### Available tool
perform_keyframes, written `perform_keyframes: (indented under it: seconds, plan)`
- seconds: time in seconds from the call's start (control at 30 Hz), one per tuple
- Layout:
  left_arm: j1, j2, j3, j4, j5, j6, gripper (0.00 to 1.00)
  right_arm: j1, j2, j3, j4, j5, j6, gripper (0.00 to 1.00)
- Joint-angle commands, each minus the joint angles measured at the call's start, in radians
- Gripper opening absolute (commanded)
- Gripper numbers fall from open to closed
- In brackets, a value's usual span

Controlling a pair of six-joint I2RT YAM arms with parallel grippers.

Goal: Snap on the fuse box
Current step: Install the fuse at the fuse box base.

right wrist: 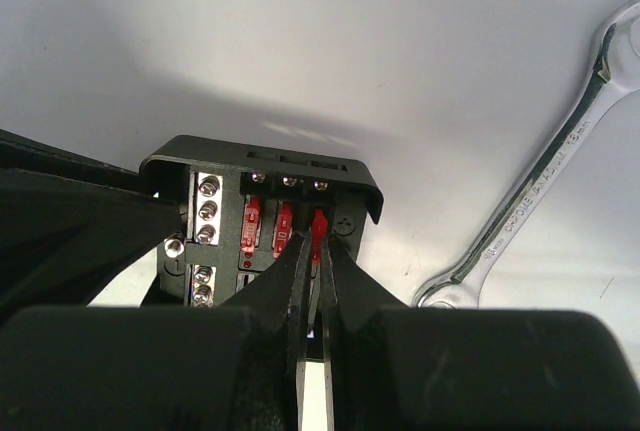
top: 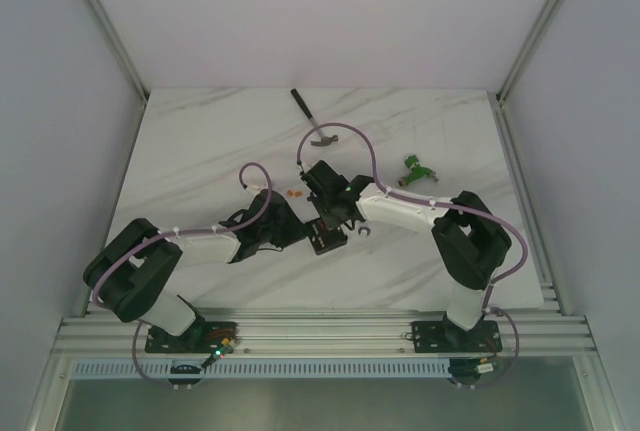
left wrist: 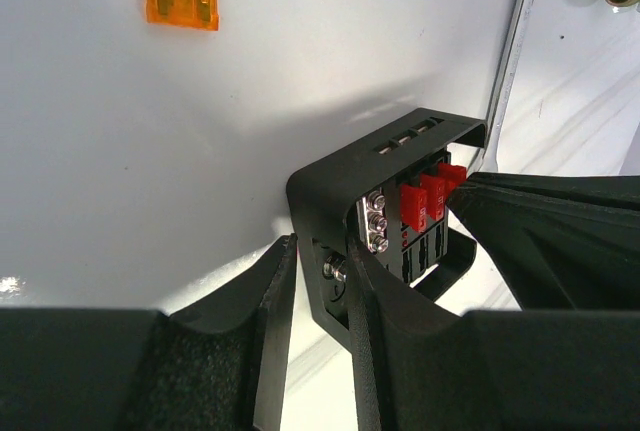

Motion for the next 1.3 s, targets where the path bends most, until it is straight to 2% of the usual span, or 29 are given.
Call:
perform_keyframes:
  seconds: [0.0,0.3,0.63,0.93,1.27]
  plan:
    - [0.013,0.040,-0.018,-0.162,-0.086,0.022,0.35,-0.006,0.129,-0.096,-0.145,0.039,-0.010,0.00]
    - [0.015,0.037,-0.021,-0.166,-0.089,0.018,0.35,-0.003,0.060,-0.207,-0.212,0.002,-0.027,0.00]
    - [0.016,0.037,-0.019,-0.166,-0.089,0.022,0.34,0.014,0.238,-0.029,-0.198,-0.016,-0.055,0.00]
    - [0.017,0.036,-0.020,-0.166,-0.090,0.027,0.34,0.015,0.171,-0.216,-0.213,-0.019,-0.012,0.00]
    - [0.027,0.013,-0.040,-0.173,-0.099,0.024,0.34,-0.060,0.296,-0.118,-0.179,-0.037,-0.038,0.00]
